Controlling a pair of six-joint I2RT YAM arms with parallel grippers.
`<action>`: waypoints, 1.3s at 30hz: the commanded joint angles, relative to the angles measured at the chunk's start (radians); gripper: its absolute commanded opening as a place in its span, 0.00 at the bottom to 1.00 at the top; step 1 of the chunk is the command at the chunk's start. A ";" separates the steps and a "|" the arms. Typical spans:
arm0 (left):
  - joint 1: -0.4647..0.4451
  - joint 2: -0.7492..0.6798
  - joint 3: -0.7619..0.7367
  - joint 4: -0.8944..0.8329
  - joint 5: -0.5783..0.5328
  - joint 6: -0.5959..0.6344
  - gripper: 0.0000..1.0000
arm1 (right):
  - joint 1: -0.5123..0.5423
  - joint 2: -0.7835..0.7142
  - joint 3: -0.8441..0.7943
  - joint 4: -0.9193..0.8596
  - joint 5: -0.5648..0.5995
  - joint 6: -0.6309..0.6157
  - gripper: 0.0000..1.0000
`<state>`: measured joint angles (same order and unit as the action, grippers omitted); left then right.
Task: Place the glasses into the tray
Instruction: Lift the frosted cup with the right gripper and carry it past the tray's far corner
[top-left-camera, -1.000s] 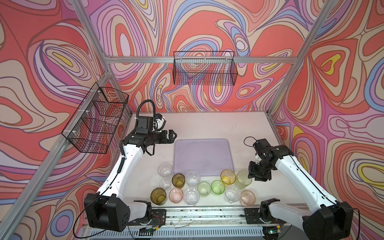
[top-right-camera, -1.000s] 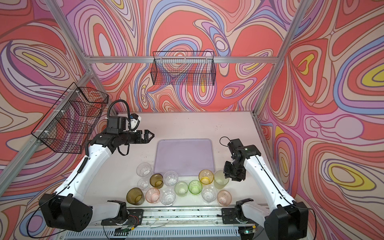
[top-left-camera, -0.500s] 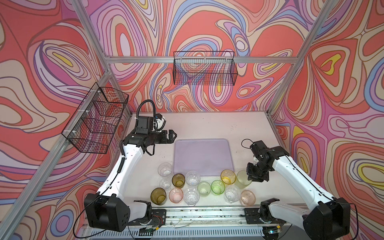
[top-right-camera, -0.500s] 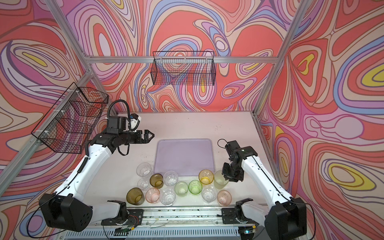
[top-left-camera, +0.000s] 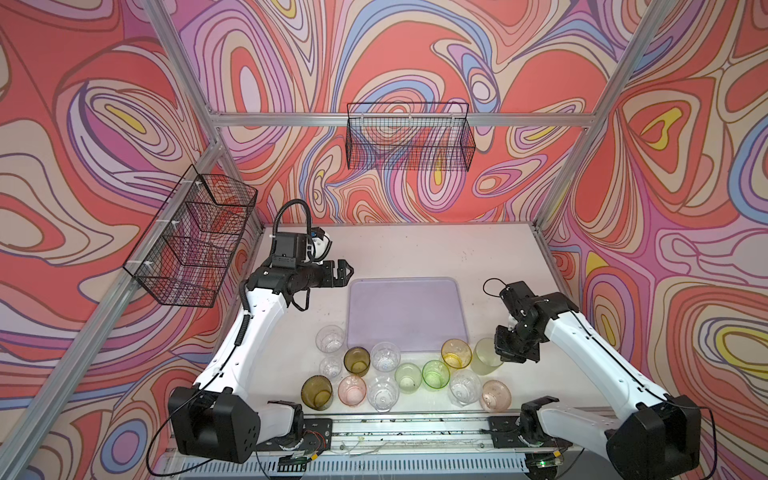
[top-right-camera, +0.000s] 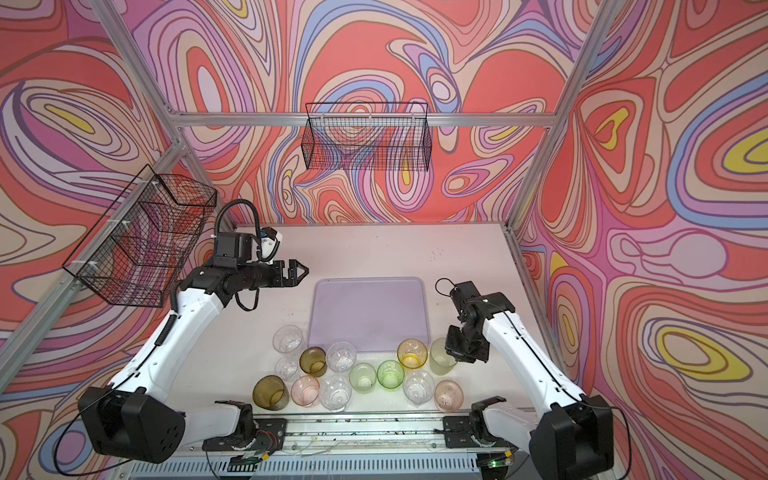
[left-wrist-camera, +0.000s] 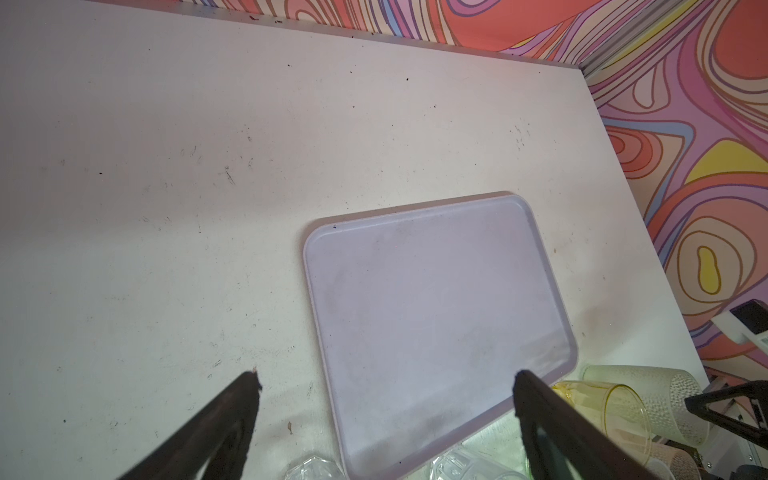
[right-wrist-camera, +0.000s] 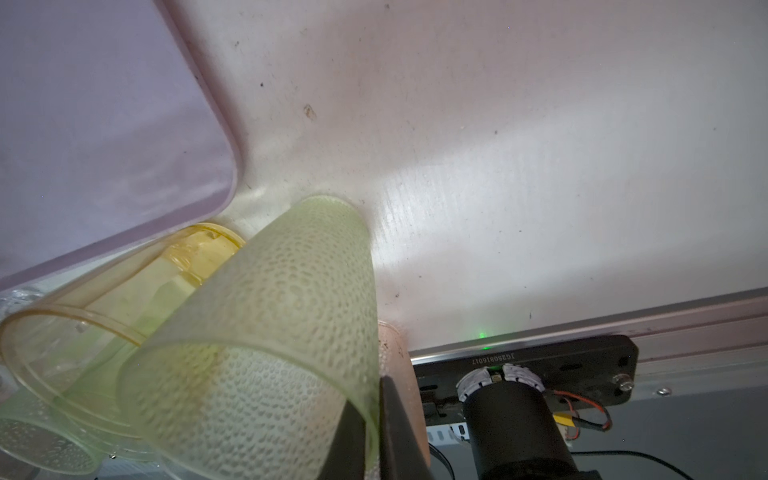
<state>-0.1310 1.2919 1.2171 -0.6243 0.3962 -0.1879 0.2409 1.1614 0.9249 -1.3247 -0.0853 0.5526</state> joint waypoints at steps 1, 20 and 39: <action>-0.001 0.010 -0.005 0.004 -0.001 -0.002 0.98 | 0.005 -0.008 0.033 -0.016 0.037 0.007 0.04; 0.001 0.000 -0.003 0.003 -0.016 0.000 0.98 | 0.006 0.069 0.263 -0.113 0.198 0.027 0.00; 0.002 0.004 -0.004 0.008 -0.013 -0.005 0.98 | 0.006 0.334 0.624 -0.178 0.239 -0.124 0.00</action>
<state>-0.1310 1.2919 1.2171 -0.6243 0.3851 -0.1913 0.2420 1.4677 1.5066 -1.5185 0.1490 0.4702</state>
